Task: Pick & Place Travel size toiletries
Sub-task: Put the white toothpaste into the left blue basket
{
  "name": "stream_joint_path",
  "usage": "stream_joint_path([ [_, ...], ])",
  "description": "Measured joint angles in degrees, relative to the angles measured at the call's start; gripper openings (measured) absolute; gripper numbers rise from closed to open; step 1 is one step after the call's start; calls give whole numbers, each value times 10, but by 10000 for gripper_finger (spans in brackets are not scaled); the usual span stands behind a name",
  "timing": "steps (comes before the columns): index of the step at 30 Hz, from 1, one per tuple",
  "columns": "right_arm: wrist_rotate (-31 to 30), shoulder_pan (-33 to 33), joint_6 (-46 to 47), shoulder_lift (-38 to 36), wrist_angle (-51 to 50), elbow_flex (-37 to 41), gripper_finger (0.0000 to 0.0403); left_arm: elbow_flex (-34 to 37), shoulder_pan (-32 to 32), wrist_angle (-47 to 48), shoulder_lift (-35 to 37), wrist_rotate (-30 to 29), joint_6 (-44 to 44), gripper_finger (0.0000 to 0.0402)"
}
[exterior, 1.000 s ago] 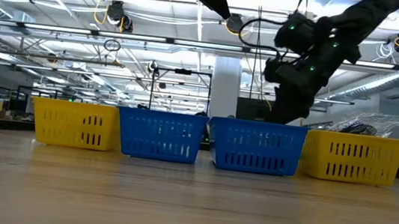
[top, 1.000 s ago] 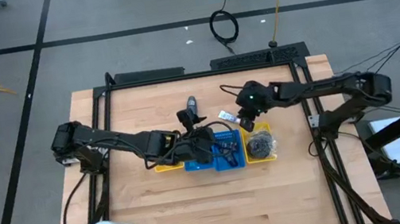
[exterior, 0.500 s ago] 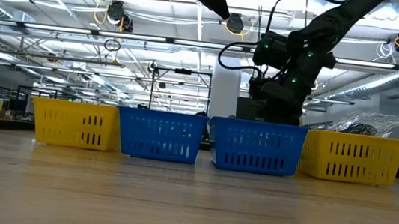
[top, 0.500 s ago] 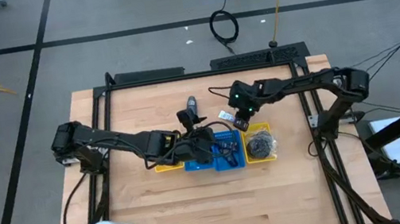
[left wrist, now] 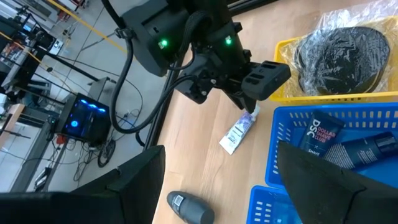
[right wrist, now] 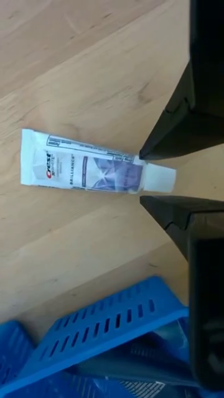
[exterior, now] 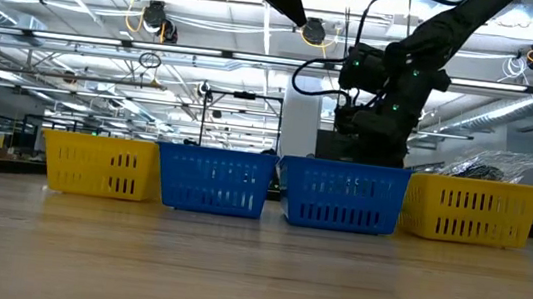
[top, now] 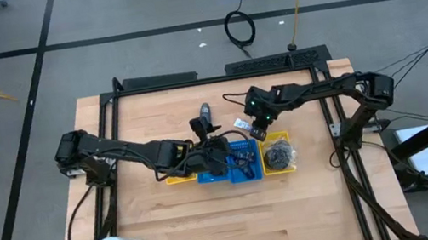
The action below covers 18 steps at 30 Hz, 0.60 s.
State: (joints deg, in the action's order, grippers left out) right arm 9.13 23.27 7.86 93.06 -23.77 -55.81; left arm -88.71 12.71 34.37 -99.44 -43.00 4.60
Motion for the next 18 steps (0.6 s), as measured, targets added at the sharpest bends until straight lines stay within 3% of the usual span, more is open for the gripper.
stream_joint_path([
  [18, 1, 3, 2, 50, 18, 1, 101, 0, 0, 1, 0, 1, -2, 301],
])
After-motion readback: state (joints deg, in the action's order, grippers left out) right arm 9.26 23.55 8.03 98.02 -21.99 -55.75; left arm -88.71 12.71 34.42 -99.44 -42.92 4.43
